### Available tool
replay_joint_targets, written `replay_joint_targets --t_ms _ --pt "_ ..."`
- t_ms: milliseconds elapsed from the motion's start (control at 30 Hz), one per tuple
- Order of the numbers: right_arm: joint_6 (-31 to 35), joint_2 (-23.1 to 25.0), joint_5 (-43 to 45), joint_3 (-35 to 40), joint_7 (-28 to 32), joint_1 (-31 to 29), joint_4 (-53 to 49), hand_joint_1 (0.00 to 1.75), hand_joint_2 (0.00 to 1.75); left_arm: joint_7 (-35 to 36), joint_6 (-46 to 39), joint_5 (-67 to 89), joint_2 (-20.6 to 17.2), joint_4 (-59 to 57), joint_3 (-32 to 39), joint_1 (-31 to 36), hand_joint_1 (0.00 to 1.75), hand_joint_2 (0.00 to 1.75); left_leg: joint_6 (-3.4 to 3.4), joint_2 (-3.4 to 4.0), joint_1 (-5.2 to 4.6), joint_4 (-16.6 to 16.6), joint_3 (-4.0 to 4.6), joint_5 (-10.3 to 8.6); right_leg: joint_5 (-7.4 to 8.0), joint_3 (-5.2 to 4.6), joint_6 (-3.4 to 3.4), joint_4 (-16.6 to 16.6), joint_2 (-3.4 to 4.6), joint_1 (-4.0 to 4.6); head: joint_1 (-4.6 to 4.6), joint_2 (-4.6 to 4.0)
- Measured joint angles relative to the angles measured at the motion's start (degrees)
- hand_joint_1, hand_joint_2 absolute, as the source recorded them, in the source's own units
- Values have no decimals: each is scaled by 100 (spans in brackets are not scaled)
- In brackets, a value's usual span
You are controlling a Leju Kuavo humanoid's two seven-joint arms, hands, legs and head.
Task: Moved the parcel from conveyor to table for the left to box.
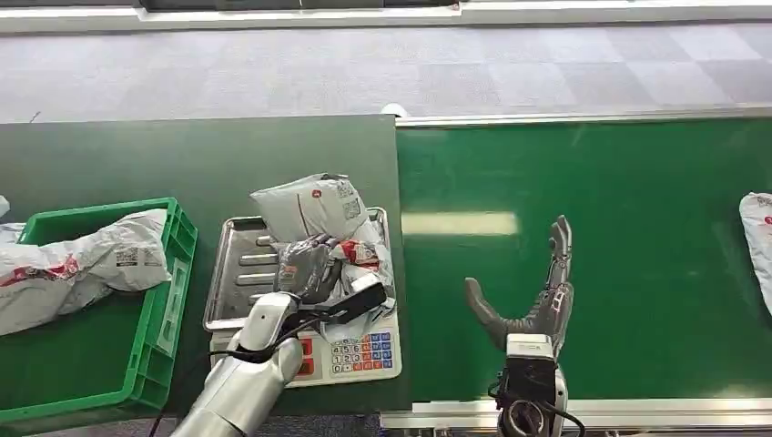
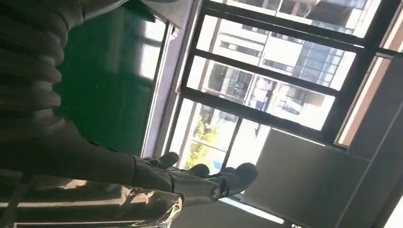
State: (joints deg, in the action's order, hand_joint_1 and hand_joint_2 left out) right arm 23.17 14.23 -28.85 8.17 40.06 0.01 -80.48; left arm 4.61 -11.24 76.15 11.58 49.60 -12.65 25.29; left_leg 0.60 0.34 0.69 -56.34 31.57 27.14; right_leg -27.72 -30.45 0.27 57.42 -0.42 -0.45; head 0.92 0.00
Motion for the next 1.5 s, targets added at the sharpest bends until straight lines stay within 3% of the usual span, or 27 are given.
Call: replay_joint_targets --t_ms 433,667,833,933,1333,1500 --pt "44 33 46 -37 0 -11 15 0 175 -221 116 -83 -4 -359 149 267 175 175 12 6 1 0 -32 7 -12 31 -5 1 3 1 -2 0" --pt "55 33 4 -83 0 41 15 0 175 -1585 -159 -1723 -2 118 358 -69 175 175 12 4 1 -3 1 0 -12 -14 -5 4 1 1 -2 0" --pt "55 35 2 -111 0 65 15 0 175 -1648 -113 -1834 -22 437 371 -260 175 175 12 5 0 -5 41 0 -12 -53 -4 4 2 0 -2 0" --pt "57 48 2 -129 0 69 15 0 175 -2082 -306 -2384 -33 658 380 -418 175 175 12 6 -1 -5 59 0 -11 -72 -4 4 3 0 -2 0" --pt "153 85 2 -190 0 131 15 0 175 -3854 -2634 -4239 -197 3988 402 -1729 175 175 13 5 1 -5 90 1 -13 -103 -4 4 3 2 -2 0" --pt "267 88 107 -197 0 191 15 0 175 -4433 -2787 -4630 -230 5292 776 -2185 175 175 13 6 0 -5 92 1 -14 -104 -4 4 3 2 -2 0"
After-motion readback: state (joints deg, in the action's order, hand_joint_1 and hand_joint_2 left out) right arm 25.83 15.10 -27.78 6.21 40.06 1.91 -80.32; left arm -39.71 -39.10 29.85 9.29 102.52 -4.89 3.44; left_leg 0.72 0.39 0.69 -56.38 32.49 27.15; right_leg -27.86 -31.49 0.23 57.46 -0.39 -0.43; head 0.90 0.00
